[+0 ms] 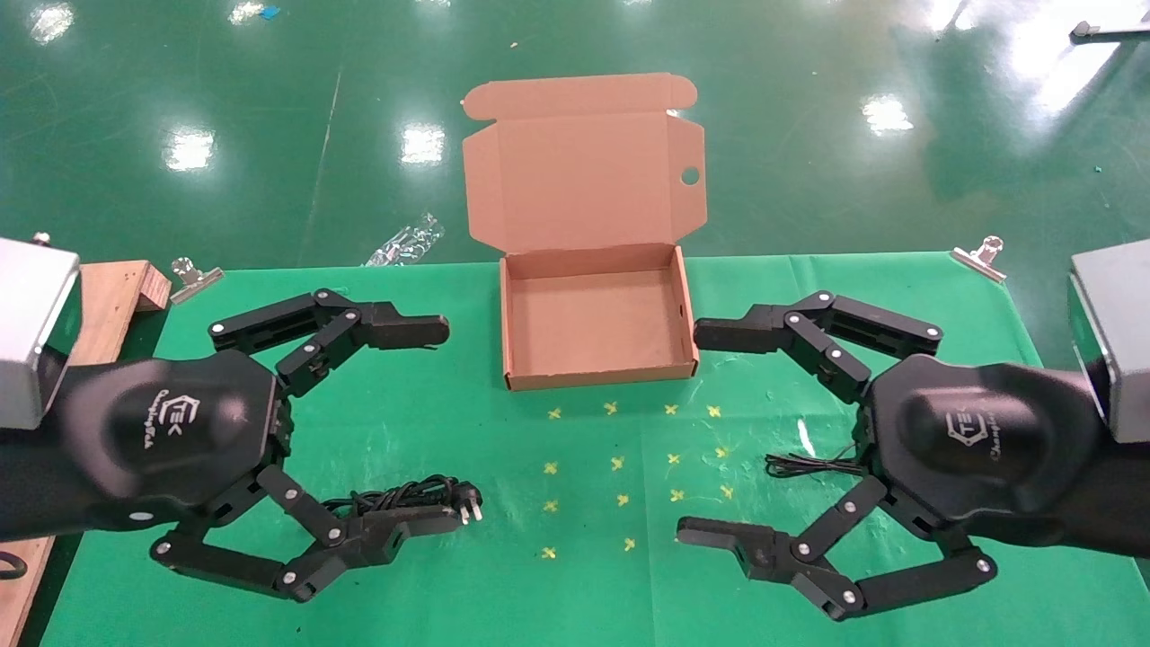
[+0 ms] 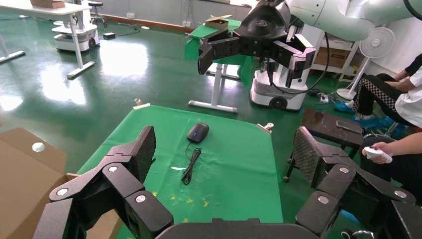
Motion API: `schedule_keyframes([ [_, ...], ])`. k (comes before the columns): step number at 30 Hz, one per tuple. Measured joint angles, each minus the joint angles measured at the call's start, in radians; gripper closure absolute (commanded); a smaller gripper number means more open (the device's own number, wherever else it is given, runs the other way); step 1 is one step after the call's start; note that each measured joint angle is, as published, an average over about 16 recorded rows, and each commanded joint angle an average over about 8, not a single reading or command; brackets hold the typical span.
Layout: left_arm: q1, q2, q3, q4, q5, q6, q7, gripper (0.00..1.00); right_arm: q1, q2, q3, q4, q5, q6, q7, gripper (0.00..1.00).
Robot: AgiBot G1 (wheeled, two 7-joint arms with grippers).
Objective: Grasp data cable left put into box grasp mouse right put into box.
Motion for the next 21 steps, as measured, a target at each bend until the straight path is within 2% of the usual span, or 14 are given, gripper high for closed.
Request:
schedule_keyframes([
  [21,0.000,0.000,0.000,0.000,0.000,0.000,0.000,0.00,0.000,0.000,0.000,0.000,0.000,0.000,0.000,0.00],
])
